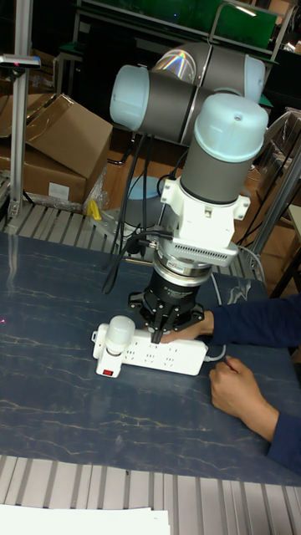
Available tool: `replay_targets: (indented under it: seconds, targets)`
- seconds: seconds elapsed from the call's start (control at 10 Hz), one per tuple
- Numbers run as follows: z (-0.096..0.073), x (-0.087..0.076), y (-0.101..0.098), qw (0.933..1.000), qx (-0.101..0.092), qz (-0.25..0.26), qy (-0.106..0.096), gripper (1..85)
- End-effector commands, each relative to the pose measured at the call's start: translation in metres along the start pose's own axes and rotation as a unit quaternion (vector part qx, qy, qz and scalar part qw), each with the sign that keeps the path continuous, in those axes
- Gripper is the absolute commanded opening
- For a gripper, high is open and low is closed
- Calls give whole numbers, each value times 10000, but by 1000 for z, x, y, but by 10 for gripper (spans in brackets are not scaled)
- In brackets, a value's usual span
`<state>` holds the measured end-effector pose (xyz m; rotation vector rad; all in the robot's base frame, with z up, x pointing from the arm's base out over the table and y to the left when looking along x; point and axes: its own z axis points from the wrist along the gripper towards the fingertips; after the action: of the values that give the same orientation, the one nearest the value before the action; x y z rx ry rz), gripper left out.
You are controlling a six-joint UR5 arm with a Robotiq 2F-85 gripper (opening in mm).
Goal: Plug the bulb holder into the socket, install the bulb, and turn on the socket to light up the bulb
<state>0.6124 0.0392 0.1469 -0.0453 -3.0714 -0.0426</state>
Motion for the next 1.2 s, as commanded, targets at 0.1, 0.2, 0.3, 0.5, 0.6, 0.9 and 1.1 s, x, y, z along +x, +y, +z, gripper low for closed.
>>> replay_targets:
  seconds: [0.1,0.2,0.3,0.5,0.6,0.9,1.1]
  targets:
    - [-1,-3,15,9999,-159,65,21,13]
    - [0,-3,16,9998,-174,64,29,13]
    - [0,-3,17,9998,-189,63,30,13]
    - [2,-4,21,9997,-220,69,31,13]
    - [2,-4,22,9997,-212,69,31,13]
    - [3,-6,23,9997,-220,76,31,13]
    - [3,-6,23,9997,-227,83,32,13]
